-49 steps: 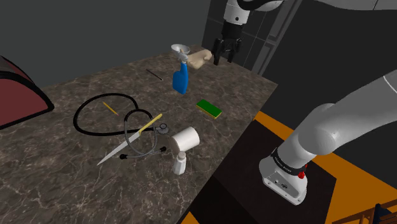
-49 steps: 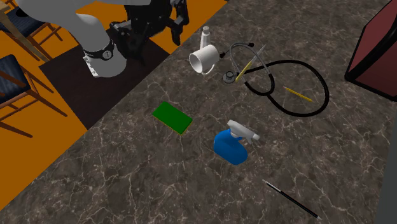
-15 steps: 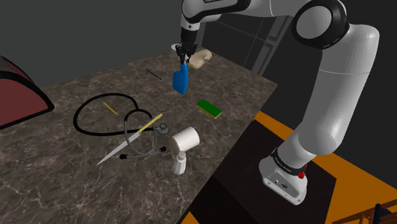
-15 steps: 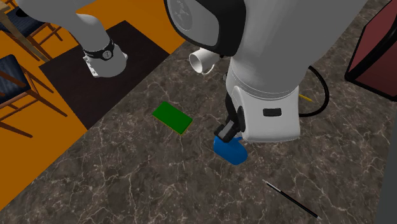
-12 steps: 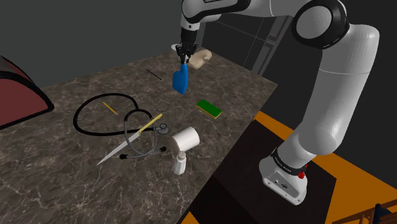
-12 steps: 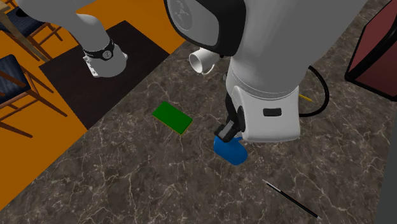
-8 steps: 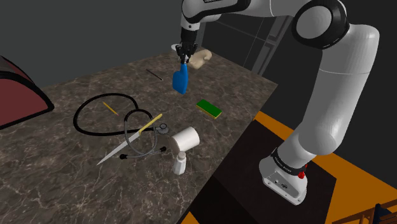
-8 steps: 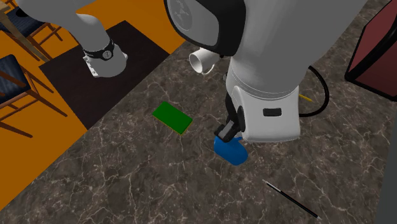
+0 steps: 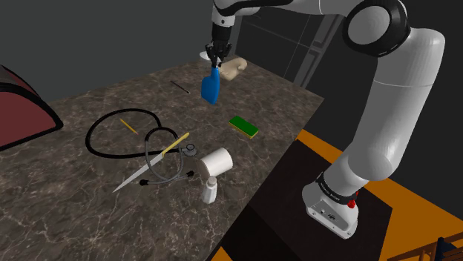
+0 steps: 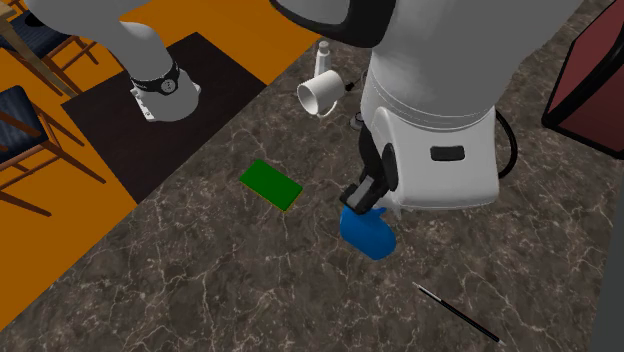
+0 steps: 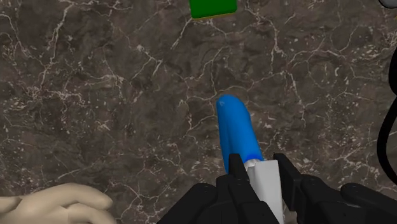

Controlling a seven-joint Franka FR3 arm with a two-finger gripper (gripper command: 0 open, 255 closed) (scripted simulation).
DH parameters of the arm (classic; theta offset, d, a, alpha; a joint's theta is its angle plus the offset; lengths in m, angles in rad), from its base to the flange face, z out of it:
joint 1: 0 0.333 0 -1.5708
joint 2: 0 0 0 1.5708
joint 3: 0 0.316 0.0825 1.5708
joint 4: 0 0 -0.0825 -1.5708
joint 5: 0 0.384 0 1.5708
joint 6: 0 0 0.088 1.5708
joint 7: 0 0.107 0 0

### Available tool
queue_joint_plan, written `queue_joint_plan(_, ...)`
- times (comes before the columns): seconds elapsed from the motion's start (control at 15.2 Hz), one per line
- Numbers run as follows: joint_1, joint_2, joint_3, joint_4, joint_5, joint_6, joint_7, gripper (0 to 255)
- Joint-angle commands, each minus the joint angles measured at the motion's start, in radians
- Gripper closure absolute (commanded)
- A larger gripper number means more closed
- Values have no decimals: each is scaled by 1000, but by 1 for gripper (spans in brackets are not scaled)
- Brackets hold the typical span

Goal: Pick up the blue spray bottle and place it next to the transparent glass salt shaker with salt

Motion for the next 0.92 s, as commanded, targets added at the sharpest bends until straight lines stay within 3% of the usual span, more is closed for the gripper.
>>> queue_joint_plan(0.0,0,-4,0,19,0,-24,0,255)
queue_joint_plan(0.86,3,0,1,200,0,-201,0,255)
